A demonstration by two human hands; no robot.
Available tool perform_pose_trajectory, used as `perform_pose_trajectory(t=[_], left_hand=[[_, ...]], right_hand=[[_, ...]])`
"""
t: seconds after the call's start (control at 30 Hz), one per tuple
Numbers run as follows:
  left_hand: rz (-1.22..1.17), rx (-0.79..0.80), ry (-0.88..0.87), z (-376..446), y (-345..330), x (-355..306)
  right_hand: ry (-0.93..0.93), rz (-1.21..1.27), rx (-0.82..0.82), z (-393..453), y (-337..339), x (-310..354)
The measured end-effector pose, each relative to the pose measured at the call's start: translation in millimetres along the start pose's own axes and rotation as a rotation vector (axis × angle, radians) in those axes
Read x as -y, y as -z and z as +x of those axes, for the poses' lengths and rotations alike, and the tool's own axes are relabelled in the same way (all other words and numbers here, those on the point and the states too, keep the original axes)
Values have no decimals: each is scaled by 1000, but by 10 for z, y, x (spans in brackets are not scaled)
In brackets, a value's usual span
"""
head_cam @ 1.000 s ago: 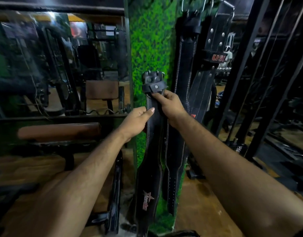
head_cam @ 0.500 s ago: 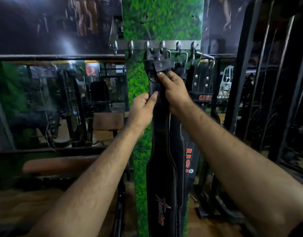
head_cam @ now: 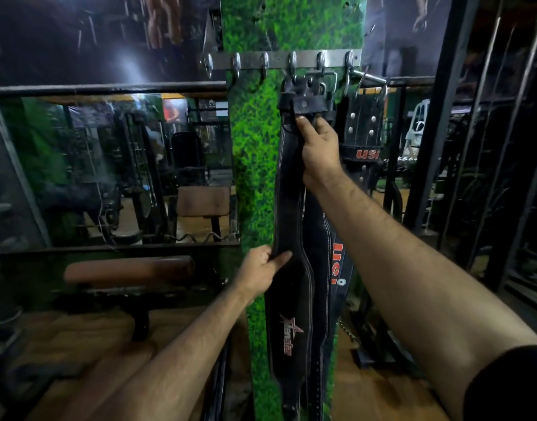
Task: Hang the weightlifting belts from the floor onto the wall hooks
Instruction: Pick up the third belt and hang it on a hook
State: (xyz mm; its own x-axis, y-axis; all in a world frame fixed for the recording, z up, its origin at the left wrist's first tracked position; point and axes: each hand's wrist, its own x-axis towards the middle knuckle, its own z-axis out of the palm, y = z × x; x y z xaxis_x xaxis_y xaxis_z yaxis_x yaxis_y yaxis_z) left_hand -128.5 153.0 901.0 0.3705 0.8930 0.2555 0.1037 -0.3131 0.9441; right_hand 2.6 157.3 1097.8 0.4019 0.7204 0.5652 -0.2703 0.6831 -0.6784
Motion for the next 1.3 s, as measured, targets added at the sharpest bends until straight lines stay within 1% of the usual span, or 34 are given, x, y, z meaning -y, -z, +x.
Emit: perform_pose_trajectory(t=[0.1,0.17,0.23,0.3,0.33,0.4,0.43,0.5,0.53,0.6,0.7,0.73,0.8,0.87,0.93,1.03,1.1,1.2,1.3], left_hand=[[57,46,55,28,122,-28],[98,-10,42,117,215,-300],[10,-82,-61,276,269,-656],[-79,-121,-191,378,212,-982],[-96,-144,-233,402,168,-1050],[-54,-173,-277,409,122,-899],[-8,-165,-247,413,127,-721],[166,-139,-148,375,178,-347],[211,-103,-106,350,223,-206],[199,-29,-34,307,313,-19],[266,54,83,327,469,70],[297,64,95,333,509,62],[284,54,102,346,547,-28],[219,-26,37,415,518,-249],[123,-110,-80,480,431,-572],[-31,-171,-227,613,330,-948],[-149,-215,-249,633,295,-1086],[-312,-275,-302,708,283,-1171],[-371,-331,-341,796,320,-1306]], right_hand=[[-15,53,-7,9,-14,-9],[-44,91,11,22,-44,-6],[-52,87,58,10,-96,-28],[-40,78,66,13,-147,-62],[-32,83,49,37,-165,-55],[-26,122,11,129,-164,-30],[-26,148,-6,177,-144,-13],[-31,192,-32,243,-86,-9],[-36,212,-46,268,-61,-31],[-51,233,-46,264,-23,-104],[-73,237,-28,192,-31,-227],[-80,248,-27,182,-38,-255],[-92,250,-23,172,-66,-263],[-82,204,0,157,-129,-237],[-67,98,44,124,-229,-208],[-36,-46,96,46,-311,-160],[-24,-146,110,14,-269,-175],[-57,-371,154,-190,-115,-422],[-94,-477,189,-435,49,-838]])
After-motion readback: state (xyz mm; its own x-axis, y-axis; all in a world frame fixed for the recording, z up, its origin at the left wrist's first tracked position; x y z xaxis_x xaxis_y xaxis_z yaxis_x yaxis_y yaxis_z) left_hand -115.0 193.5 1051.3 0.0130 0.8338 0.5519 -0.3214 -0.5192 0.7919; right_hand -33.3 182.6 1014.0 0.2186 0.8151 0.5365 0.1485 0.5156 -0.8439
